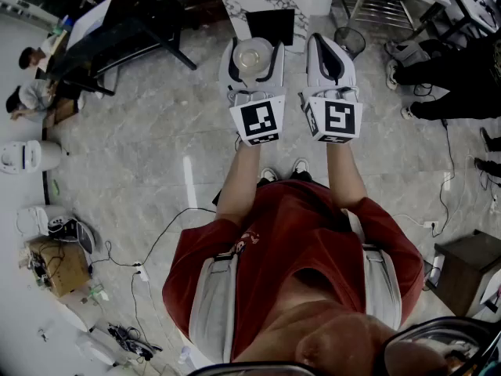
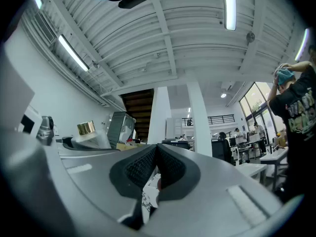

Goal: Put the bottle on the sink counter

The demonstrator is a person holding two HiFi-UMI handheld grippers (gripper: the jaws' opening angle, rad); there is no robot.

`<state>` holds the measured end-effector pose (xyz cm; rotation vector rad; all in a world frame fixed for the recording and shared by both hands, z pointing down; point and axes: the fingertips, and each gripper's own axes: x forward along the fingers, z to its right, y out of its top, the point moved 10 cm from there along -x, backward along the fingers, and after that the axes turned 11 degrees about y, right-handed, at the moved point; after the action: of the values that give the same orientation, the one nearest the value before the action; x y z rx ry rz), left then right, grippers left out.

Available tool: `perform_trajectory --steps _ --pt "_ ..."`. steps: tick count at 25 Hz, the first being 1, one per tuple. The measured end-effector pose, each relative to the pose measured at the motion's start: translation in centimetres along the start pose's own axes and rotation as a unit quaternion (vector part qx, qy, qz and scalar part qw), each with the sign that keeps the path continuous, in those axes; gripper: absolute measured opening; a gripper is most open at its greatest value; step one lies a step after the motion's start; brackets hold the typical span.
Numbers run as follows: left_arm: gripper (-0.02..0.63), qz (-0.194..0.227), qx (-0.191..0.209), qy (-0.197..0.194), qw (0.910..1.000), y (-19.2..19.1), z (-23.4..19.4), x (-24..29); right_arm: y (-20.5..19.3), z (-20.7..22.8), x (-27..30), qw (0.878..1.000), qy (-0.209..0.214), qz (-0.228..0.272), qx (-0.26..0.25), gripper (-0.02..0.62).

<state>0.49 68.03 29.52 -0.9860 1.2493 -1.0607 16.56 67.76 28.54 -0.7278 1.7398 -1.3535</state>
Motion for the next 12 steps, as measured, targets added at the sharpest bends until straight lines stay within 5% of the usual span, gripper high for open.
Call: perform_trajectory --steps 12 --pt "0.337 0.004 0.001 0.009 1.0000 0.2 1.3 0.2 -0.1 1.6 -0.5 1.000 0.005 0.003 0.014 0.000"
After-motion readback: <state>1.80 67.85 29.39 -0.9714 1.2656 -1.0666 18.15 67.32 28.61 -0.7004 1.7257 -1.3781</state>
